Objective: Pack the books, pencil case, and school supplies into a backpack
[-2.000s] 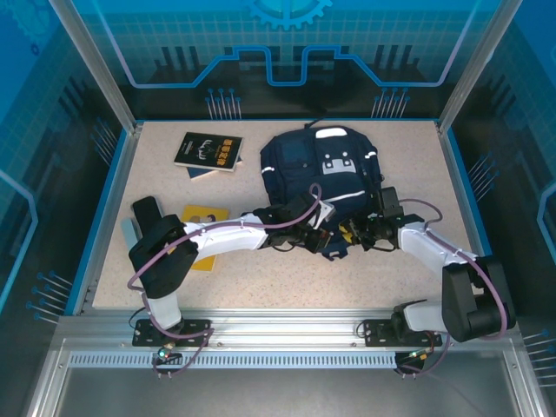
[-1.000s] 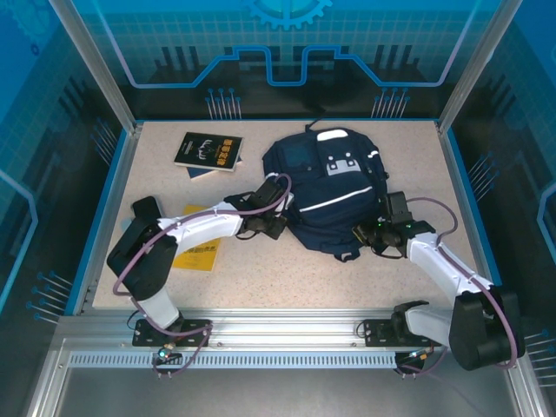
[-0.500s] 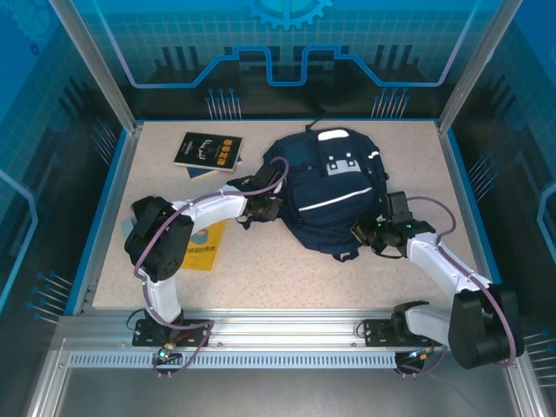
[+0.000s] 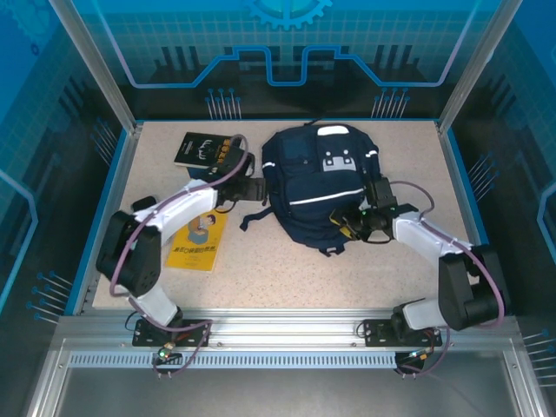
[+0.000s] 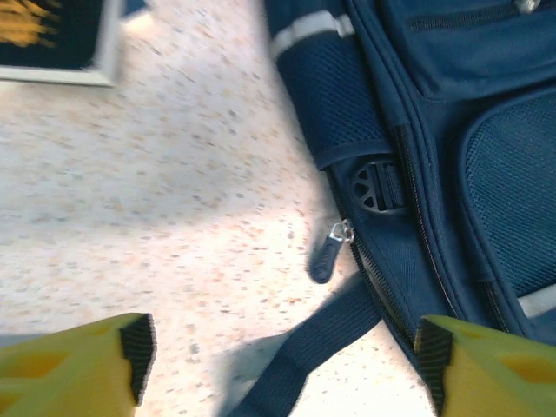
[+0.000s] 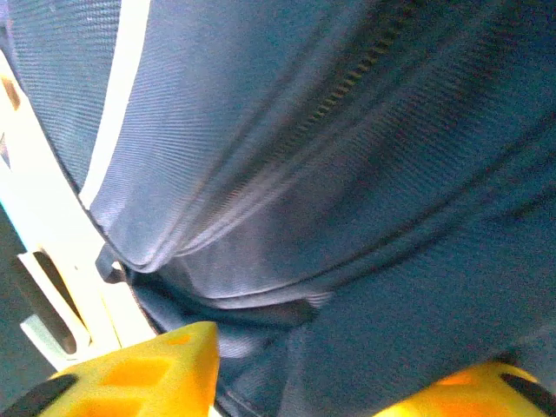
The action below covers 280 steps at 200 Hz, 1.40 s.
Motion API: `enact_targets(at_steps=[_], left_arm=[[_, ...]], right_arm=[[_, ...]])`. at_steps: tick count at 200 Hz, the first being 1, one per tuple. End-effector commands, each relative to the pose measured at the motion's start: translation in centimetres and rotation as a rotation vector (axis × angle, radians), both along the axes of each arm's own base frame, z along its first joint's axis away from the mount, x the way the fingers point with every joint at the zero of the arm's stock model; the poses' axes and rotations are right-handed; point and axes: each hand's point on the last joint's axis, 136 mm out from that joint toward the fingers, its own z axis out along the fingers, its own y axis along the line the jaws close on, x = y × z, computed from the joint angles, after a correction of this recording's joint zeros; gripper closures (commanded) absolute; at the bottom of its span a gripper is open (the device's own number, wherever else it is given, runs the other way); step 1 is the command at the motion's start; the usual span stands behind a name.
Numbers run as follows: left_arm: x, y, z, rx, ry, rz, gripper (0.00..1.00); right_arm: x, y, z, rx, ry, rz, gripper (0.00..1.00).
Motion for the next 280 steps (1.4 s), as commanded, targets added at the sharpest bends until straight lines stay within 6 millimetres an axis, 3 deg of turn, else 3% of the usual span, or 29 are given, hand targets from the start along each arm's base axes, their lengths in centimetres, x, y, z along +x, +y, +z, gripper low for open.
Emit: enact_targets(at_steps=[1, 45, 83, 120, 152, 201, 235, 252, 280], left_arm=[[-2.4, 4.4, -0.9, -0.036, 0.067, 0.173, 0.06], [-7.6, 11.0, -4.2, -0.039, 0.174, 0.412, 0.01], [-11.0, 13.3, -7.6, -0.070, 0.284, 0.525, 0.01], [-12.1, 11.4, -10.2, -0.166, 0.382, 0.501, 0.01], [-12.5, 8.4, -10.8, -0.255, 0.436, 0.404, 0.02], [-13.8, 2.6, -10.2, -0.356, 0.499, 0.301, 0.03], [-13.6, -0.9, -7.7, -0.487, 0.465, 0.241, 0.04], [-12.9, -0.2, -5.5, -0.460, 0.391, 0.212, 0.02], [-12.3, 4.2, -3.9, -0.355, 0.336, 0.283, 0.01]], right_arm=[[1.5, 2.8, 2.6, 0.014, -0.112, 0.204, 0.44], [0.4, 3.1, 3.7, -0.076, -0.145, 0.263, 0.26], [-0.9, 2.8, 4.7, -0.184, -0.169, 0.287, 0.21], [-1.3, 4.1, 6.2, -0.194, -0.207, 0.319, 0.20], [-1.3, 5.4, 7.1, -0.208, -0.237, 0.338, 0.20], [-1.3, 7.8, 6.5, -0.230, -0.228, 0.382, 0.21], [-1.3, 10.0, 5.5, -0.261, -0.224, 0.442, 0.27], [-1.5, 11.4, 5.2, -0.288, -0.238, 0.484, 0.28], [-1.7, 14.6, 4.1, -0.314, -0.247, 0.570, 0.30]])
